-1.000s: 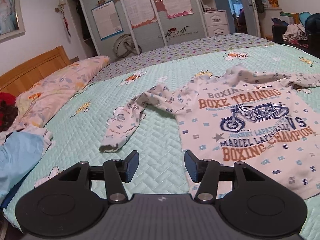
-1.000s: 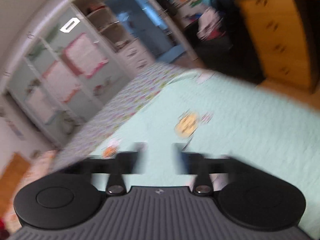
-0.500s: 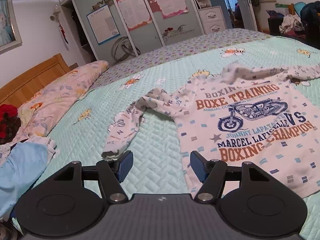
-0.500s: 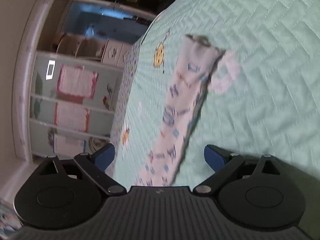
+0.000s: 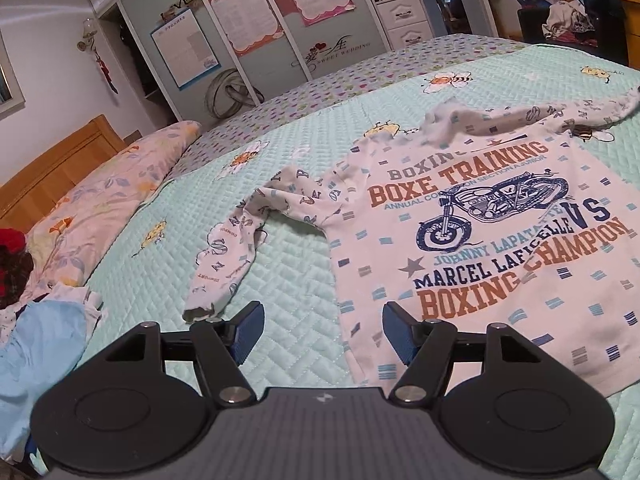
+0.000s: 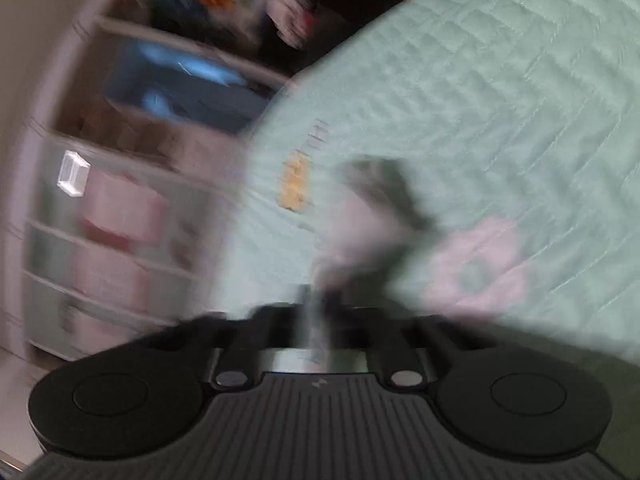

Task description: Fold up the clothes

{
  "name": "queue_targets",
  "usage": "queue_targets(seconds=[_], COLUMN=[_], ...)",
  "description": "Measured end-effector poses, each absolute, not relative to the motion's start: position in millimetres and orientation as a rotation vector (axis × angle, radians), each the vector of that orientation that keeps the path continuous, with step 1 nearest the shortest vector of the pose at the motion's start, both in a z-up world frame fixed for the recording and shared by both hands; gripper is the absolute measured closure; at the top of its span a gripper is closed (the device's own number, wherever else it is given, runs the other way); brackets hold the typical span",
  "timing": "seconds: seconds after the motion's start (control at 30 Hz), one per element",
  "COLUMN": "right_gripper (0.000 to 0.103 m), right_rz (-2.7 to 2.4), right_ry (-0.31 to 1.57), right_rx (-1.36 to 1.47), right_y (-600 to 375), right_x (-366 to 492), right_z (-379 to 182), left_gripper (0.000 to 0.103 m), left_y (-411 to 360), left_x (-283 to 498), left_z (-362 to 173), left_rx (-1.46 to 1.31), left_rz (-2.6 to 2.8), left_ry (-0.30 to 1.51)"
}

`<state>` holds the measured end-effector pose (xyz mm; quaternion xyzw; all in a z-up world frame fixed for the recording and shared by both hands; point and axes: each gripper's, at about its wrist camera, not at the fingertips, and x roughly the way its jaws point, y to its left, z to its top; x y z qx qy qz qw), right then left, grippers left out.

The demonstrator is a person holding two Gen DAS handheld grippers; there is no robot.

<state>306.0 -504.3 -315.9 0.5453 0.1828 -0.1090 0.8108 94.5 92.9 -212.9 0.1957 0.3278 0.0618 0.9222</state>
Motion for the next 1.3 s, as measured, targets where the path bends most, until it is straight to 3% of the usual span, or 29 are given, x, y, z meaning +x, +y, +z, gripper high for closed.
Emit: queue_targets(seconds=[0.23, 0.3, 0.33, 0.37, 0.43, 0.57, 0.77, 1.0, 1.1, 1.23, 1.3], right_gripper=[0.098, 0.082, 0.046, 0.026, 0.032, 0.031, 0.031, 0.032, 0.035, 0.055, 0.052], right_rz=[-0.295, -0.308, -0.324, -0.35, -0.414, -0.232, 0.252, 0.4, 0.376, 0.345, 0.329], right_ry=[0.359, 0.379, 0.396, 0.419, 0.377, 0.314, 0.552, 0.682, 0.665, 0.643, 0.632], right_rx=[0.978, 1.015, 1.052, 1.092, 1.091, 0.925, 0.602, 0.147, 0.173, 0.207, 0.225], right_y=[-546, -550, -551, -553, -551, -515, -395, -245, -244, -242, -242], right_x=[296, 287, 281, 275, 253, 241, 322, 379, 385, 392, 396], right_z=[-276, -285, -292, -299, -297, -260, -218, -230, -233, -237, -238], left_gripper=[0.032, 0.032, 0.032, 0.032, 0.031, 0.028, 0.025, 0.025, 0.023, 0.011, 0.005], left_y=[102, 103, 104, 104, 109, 132, 157, 171, 176, 178, 181], left_x=[104, 105, 105, 105, 107, 123, 163, 168, 164, 149, 150], left_z=[-209, -209, -210, -210, -207, -200, -203, -252, -273, -297, -297], left_rx=[0.363, 0.349, 0.347, 0.356, 0.375, 0.327, 0.246, 0.229, 0.251, 0.28, 0.264], left_rz=[0.155, 0.147, 0.143, 0.138, 0.143, 0.155, 0.209, 0.299, 0.312, 0.325, 0.342], left_ry=[0.659, 0.66, 0.66, 0.655, 0.636, 0.632, 0.623, 0.666, 0.682, 0.625, 0.625])
